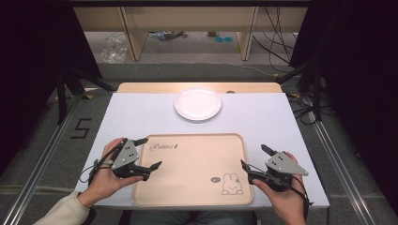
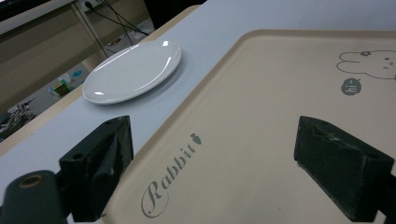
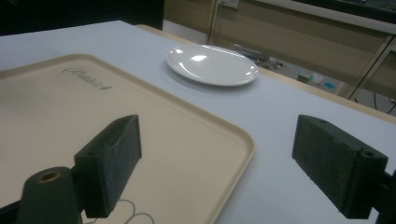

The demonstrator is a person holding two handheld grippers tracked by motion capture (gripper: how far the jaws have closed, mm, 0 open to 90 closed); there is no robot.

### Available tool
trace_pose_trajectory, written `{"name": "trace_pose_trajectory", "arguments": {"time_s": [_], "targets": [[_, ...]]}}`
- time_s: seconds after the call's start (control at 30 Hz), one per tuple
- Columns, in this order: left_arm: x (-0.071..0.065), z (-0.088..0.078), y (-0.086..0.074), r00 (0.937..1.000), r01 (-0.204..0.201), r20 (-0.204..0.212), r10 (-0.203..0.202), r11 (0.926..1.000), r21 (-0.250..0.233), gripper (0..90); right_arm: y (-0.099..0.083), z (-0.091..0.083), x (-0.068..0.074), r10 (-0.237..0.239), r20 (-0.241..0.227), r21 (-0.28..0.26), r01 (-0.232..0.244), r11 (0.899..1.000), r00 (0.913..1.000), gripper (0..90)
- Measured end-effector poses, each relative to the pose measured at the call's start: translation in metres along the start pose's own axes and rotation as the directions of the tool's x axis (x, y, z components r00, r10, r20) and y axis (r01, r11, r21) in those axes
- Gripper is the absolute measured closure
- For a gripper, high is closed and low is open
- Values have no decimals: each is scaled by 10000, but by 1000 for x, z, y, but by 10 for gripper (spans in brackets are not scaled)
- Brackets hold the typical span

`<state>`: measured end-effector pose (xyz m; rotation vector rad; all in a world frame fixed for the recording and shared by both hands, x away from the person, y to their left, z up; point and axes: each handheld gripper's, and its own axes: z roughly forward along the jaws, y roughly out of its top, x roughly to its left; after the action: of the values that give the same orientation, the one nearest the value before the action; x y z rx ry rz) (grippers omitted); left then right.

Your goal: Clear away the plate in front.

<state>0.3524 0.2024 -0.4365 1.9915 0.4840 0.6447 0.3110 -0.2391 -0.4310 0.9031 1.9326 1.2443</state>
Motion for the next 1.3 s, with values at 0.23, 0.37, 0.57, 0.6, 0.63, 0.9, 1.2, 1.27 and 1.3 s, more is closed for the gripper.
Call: {"name": "trace_pose_trajectory", "arguments": {"time_s": [0.23,0.37,0.57,0.6,0.63,0.9,1.2,1.27,1.3], "targets": [[1,5,3,9999,-98,46,98,9999,19,116,1,0,2,-13,29,50,13,10000,10000,167],[4,9,6,9999,-93,-42,94,9998,152,116,1,1,2,-61,121,-8,61,10000,9999,167],[11,20,13,9986,-489,-168,497,9978,437,126,0,1,1,-69,104,3,69,10000,9999,167],[11,22,14,9990,-412,-173,421,9980,487,128,0,1,1,-78,110,16,77,10000,9999,167],[13,24,16,9981,-566,-210,577,9971,501,129,0,0,1,-77,113,55,76,10000,9999,167],[22,45,31,9939,-1015,-336,1046,9913,839,142,0,1,2,-106,201,160,103,9998,9997,167],[32,60,43,9901,-1288,-453,1327,9884,807,146,0,1,1,-95,208,155,92,9998,9997,167],[36,62,44,9877,-1443,-496,1483,9865,768,146,-1,1,2,-100,236,151,97,9998,9997,168],[37,63,44,9888,-1350,-543,1394,9878,771,146,-1,1,3,3,82,342,-6,9994,10000,167]]}}
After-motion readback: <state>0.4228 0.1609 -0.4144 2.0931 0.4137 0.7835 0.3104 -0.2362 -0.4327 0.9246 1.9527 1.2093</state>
